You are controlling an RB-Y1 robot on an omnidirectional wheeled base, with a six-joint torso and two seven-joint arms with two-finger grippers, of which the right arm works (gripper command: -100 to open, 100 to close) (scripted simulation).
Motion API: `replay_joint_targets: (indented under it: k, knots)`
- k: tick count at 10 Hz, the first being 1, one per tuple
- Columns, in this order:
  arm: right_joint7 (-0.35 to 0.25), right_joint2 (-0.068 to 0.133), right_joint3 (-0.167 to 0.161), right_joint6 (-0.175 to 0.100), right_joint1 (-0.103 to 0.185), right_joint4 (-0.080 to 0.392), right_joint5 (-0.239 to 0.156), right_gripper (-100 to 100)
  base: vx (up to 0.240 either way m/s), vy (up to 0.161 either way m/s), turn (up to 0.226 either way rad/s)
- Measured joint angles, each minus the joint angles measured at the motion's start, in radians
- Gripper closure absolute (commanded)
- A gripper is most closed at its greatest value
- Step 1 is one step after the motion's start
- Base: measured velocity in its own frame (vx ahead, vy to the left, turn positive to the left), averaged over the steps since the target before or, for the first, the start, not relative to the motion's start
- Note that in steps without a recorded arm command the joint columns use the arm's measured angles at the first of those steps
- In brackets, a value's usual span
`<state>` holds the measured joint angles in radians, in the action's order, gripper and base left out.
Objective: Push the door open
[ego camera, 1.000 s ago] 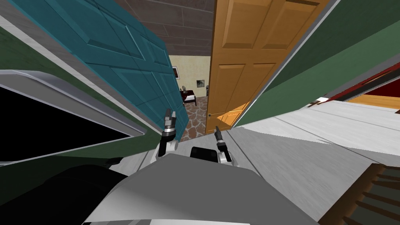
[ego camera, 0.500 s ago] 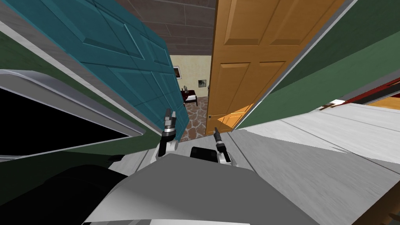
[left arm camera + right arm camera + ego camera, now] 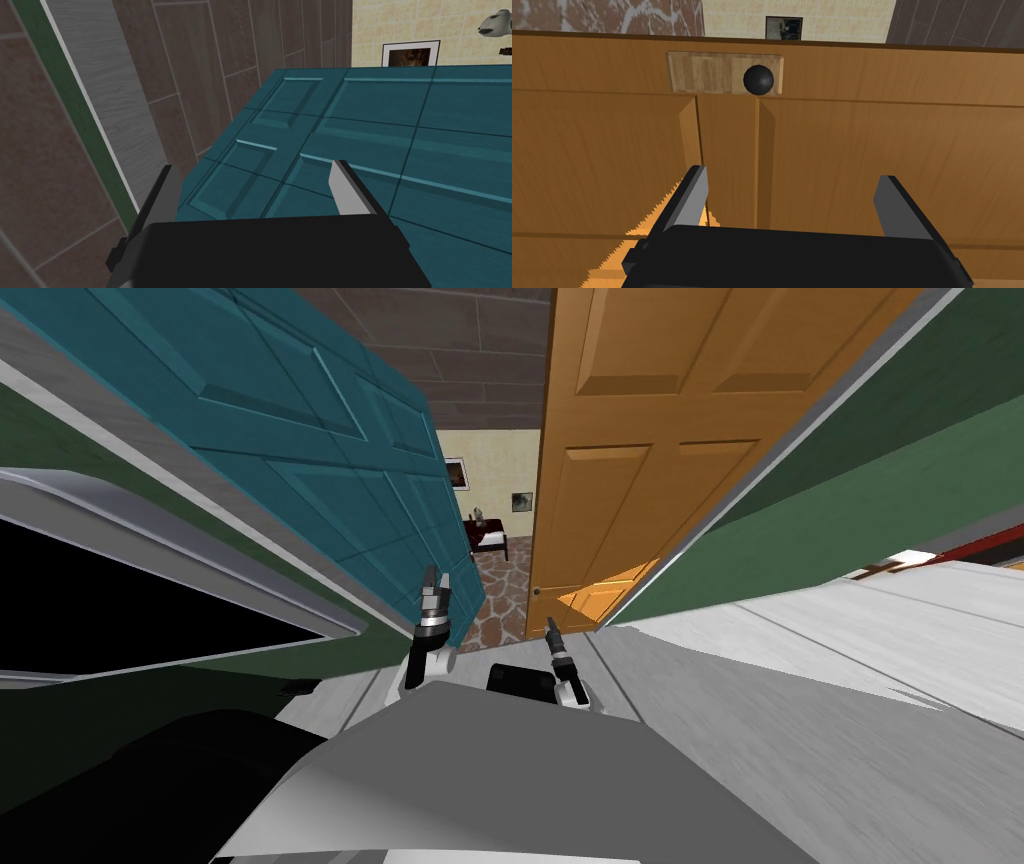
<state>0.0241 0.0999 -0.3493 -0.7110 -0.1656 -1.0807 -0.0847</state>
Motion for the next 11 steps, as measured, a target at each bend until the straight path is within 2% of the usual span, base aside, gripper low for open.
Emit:
replay_joint_targets:
  k: [3, 7, 11]
  knots:
    - [-0.001, 0.001, -0.012, -0.019, 0.019, 0.065, -0.009, -100, 0.084, -0.06, 0.058]
    - [0.0, -0.001, -0.006, -0.021, 0.025, 0.075, -0.01, -100, 0.175, 0.027, 0.024]
    - [0.001, -0.009, 0.009, -0.029, 0.043, 0.104, -0.012, -100, 0.195, 0.065, 0.035]
